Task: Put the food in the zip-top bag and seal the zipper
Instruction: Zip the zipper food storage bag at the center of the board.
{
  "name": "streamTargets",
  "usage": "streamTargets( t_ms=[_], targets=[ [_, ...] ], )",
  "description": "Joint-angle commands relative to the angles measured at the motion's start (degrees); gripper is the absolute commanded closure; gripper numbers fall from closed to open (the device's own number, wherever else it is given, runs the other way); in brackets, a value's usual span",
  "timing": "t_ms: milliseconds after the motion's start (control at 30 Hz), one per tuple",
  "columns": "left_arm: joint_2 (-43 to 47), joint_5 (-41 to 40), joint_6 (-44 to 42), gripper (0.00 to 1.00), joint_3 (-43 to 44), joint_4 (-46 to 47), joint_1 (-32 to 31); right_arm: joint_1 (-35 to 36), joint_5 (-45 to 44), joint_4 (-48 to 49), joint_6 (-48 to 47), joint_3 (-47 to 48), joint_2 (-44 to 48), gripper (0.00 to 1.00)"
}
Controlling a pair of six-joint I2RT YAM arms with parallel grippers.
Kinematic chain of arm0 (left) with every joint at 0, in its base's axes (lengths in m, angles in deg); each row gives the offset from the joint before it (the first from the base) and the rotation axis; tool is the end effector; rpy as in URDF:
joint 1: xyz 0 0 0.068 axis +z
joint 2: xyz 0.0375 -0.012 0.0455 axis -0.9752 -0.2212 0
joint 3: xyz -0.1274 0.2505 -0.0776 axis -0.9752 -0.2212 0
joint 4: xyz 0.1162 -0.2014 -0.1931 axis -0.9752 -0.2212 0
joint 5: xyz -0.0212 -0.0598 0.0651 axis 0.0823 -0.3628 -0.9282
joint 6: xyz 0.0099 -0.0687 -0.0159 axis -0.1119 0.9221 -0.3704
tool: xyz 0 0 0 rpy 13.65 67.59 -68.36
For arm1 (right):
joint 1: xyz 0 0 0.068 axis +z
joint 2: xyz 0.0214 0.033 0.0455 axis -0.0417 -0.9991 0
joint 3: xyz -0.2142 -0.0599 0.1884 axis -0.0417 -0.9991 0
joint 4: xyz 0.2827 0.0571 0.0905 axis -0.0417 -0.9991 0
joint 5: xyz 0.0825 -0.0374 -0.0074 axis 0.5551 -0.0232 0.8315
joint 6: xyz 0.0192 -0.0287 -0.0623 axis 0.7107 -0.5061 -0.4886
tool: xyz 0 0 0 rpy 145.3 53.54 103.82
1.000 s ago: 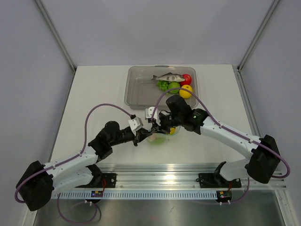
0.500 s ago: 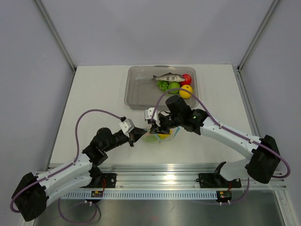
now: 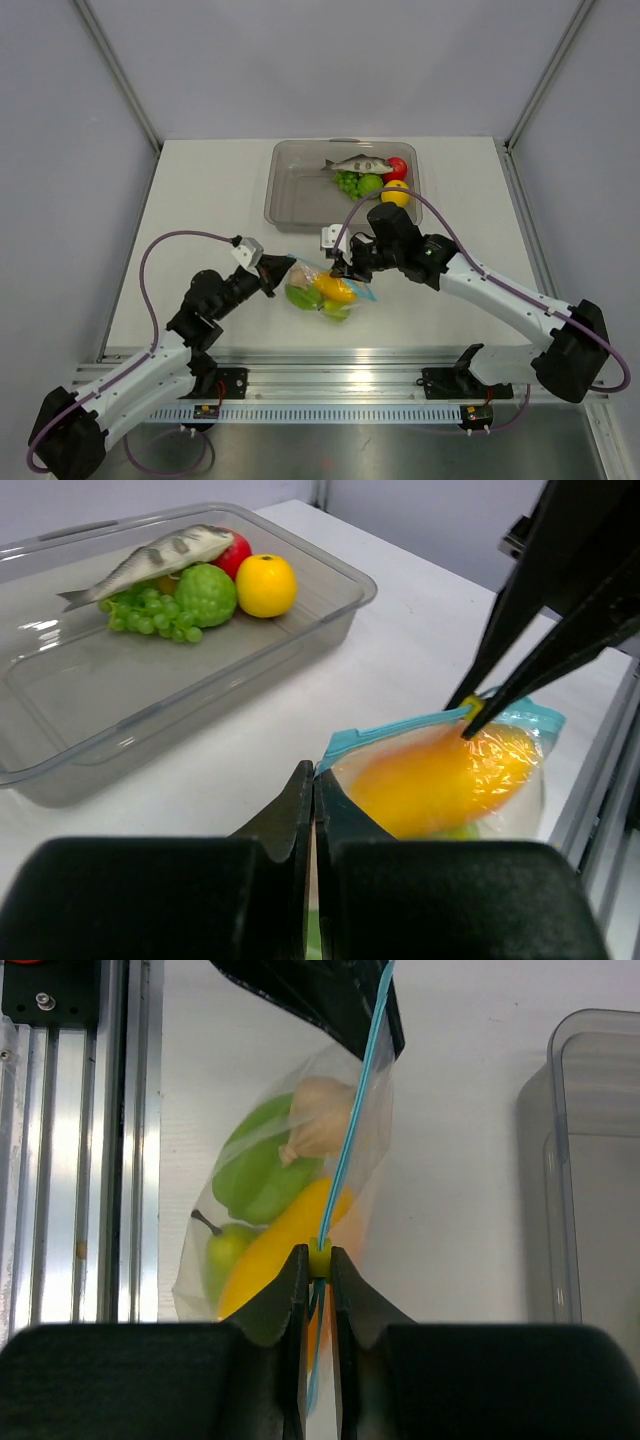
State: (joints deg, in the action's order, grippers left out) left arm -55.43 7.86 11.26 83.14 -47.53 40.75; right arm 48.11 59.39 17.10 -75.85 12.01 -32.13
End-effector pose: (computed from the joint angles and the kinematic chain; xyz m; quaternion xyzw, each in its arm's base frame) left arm 0.1680 -0.1409 0.2308 0.2511 0.6479 -0.3442 0.6315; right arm 0.2121 0.2607 0.2999 -0.6511 0.5768 0.2766 0.4085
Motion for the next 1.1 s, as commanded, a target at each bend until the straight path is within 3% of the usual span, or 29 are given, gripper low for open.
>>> streamTargets(
  t_ms=[0,200,467,933,1067],
  targets=[
    [1.47,-10.66,0.56,1.00,0.02,2.90,3.24,-0.89,-0.90,-5.05,2.08,-1.49,3.68,1.00],
    [2.00,-16.81,0.29,1.00,0.46,0.97,4.12,-1.07,-1.17,-10.31,4.63,-2.11,5.88,1.00],
    [2.70,-22.00,0.38,1.00,1.08,-0.26,5.97,-1.07,-4.94,-9.54,9.81,-7.99,12.38,1.00],
    [0.59,-17.88,1.79,1.00,2.66,-0.26,10.19,-1.07,-10.31,-14.19,13.60,-10.46,17.74,1.00],
    [-1.33,-11.48,3.10,1.00,3.18,1.23,10.19,-1.07,-10.83,-13.67,14.30,-10.37,18.54,1.00]
  ],
)
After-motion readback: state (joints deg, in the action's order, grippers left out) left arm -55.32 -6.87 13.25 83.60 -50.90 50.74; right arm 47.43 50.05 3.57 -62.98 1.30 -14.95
